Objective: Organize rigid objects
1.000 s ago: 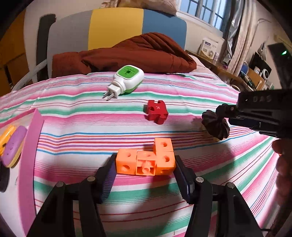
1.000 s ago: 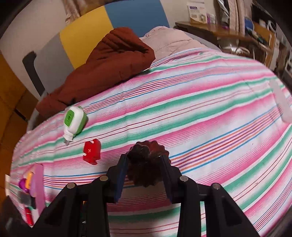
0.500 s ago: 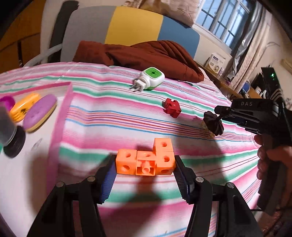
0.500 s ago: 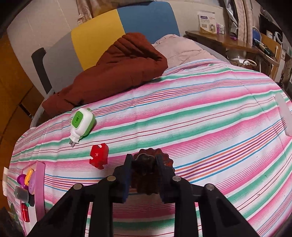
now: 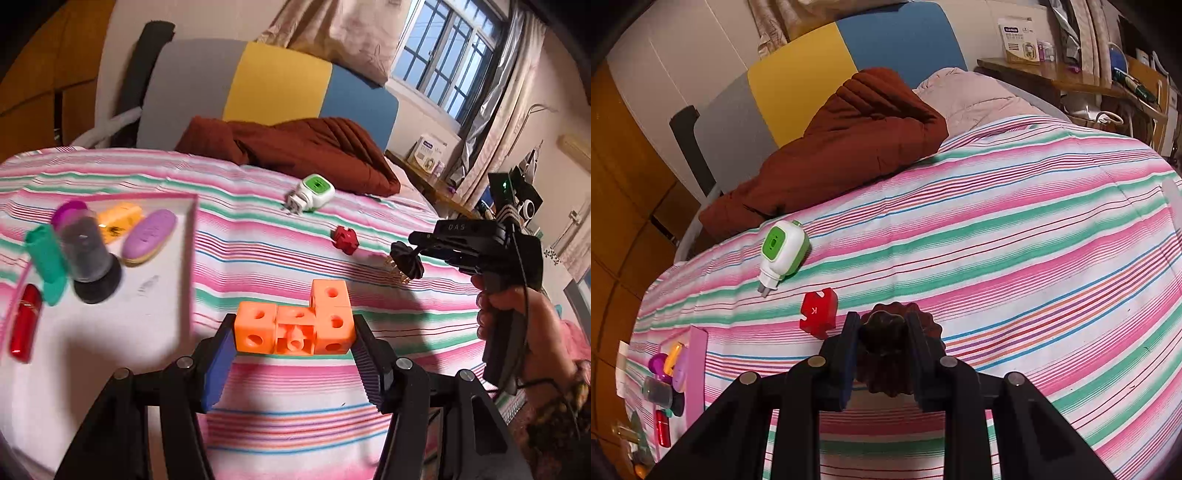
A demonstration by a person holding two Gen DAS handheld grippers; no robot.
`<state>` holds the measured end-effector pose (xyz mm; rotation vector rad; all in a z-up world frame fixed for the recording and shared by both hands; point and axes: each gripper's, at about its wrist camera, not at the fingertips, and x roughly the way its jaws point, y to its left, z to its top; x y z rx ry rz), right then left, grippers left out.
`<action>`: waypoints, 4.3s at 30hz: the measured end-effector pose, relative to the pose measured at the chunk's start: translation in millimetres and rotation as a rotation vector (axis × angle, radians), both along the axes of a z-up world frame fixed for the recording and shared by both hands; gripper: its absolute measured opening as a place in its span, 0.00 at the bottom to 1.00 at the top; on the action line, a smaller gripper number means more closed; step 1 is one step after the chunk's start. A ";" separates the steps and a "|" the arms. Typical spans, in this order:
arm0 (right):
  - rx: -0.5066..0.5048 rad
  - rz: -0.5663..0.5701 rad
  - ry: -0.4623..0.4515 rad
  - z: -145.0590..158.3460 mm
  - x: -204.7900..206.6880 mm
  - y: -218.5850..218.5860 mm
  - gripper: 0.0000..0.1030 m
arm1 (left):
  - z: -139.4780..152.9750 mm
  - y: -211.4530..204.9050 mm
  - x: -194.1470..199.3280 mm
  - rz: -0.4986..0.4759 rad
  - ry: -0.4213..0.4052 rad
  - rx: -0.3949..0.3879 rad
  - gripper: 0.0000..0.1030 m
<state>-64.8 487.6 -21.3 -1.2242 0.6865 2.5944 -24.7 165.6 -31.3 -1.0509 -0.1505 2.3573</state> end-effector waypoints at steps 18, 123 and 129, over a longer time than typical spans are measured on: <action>0.042 0.122 0.046 11.5 0.8 -37.3 0.23 | -17.3 -110.0 -21.9 0.275 -0.018 -0.135 0.59; 0.056 0.300 -0.017 -2.9 110.9 -149.4 0.35 | -20.7 -138.4 35.5 0.269 0.027 -0.127 1.00; 0.139 0.349 -0.013 0.6 61.5 -163.3 0.35 | -17.4 -135.9 40.4 0.259 0.047 -0.144 1.00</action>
